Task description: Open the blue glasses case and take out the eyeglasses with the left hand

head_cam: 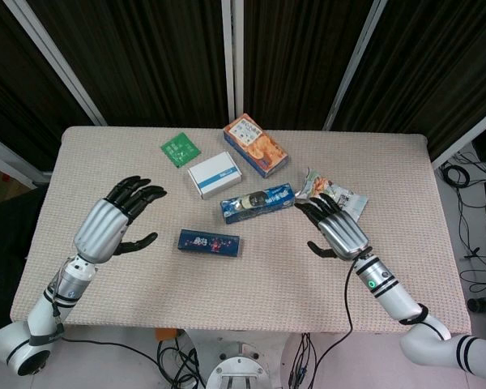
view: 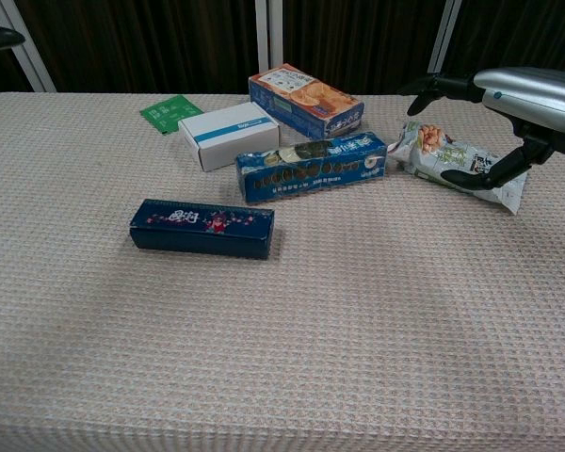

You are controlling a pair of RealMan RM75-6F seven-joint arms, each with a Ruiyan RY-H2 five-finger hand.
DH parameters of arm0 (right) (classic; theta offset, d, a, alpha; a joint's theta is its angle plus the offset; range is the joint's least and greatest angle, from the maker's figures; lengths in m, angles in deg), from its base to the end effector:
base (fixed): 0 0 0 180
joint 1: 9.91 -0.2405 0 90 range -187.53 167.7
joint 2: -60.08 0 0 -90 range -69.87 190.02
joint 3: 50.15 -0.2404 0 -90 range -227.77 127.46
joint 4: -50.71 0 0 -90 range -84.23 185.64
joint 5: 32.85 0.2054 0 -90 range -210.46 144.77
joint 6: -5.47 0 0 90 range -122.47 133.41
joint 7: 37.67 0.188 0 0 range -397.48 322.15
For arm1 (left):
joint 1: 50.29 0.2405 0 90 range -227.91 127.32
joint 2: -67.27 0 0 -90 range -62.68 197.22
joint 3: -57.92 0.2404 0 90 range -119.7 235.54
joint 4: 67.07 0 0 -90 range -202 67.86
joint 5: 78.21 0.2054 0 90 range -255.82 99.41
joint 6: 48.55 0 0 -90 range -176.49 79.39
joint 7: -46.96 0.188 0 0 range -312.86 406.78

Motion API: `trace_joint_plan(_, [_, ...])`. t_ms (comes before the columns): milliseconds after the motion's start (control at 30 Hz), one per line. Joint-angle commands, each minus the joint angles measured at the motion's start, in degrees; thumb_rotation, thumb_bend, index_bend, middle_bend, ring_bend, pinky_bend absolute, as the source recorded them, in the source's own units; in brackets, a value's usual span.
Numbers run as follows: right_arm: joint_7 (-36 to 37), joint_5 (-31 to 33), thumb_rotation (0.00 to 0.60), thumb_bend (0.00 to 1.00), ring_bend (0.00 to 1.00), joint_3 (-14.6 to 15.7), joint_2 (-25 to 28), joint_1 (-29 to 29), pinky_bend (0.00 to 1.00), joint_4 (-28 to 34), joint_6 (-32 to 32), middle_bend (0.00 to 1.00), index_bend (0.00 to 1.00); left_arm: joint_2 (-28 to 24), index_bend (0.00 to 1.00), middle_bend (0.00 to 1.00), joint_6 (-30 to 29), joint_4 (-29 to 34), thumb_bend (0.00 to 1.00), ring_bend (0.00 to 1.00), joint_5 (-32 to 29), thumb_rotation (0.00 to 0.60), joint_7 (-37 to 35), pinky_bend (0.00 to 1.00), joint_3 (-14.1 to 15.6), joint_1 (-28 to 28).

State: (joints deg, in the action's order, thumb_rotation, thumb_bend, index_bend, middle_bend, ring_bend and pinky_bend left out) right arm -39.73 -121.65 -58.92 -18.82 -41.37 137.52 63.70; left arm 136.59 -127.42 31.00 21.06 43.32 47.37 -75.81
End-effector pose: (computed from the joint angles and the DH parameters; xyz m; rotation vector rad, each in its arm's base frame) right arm -0.1569 -0.3354 0.0200 1.9337 -0.8771 1.0728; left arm -0.1169 0.3018 0.1180 -1.7294 -0.6946 -1.4892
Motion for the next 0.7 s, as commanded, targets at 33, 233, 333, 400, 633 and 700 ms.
trace_joint_plan(33, [-0.11, 0.51, 0.600, 0.30, 0.05, 0.24, -0.12, -0.37, 0.07, -0.40, -0.17, 0.19, 0.10, -0.26, 0.19, 0.20, 0.21, -0.16, 0.22, 0.13, -0.65, 0.600, -0.02, 0.15, 0.22, -0.15])
trace_joint_plan(233, [0.50, 1.19, 0.600, 0.30, 0.05, 1.31, 0.21, -0.16, 0.07, -0.71, 0.50, 0.19, 0.10, -0.74, 0.19, 0.20, 0.54, -0.62, 0.22, 0.13, -2.14, 0.600, -0.07, 0.15, 0.94, -0.16])
trace_joint_plan(333, [0.88, 0.95, 0.600, 0.30, 0.05, 2.14, 1.19, 1.18, 0.08, -0.34, 2.74, 0.19, 0.10, -1.89, 0.19, 0.20, 2.48, 0.24, 0.22, 0.13, -4.13, 0.600, 1.27, 0.16, 1.74, -0.03])
trace_joint_plan(400, [1.66, 0.87, 0.600, 0.30, 0.05, 2.91, 2.89, 3.30, 0.08, 0.37, 5.74, 0.19, 0.10, -2.80, 0.19, 0.20, 4.93, 1.06, 0.22, 0.13, -6.18, 0.600, 2.54, 0.16, 2.69, 0.01])
trace_joint_plan(633, [5.79, -1.49, 0.600, 0.30, 0.06, 6.01, 11.00, 13.03, 0.10, 3.42, 20.09, 0.22, 0.11, -0.48, 0.19, 0.20, 13.22, 0.43, 0.22, 0.13, -11.42, 0.600, 5.15, 0.16, 4.84, -2.07])
trace_joint_plan(700, [7.27, -2.36, 0.600, 0.30, 0.07, 6.58, 12.59, 15.64, 0.10, 3.99, 24.29, 0.23, 0.11, 1.95, 0.19, 0.20, 15.30, -1.03, 0.22, 0.13, -12.12, 0.600, 6.05, 0.16, 5.00, -3.37])
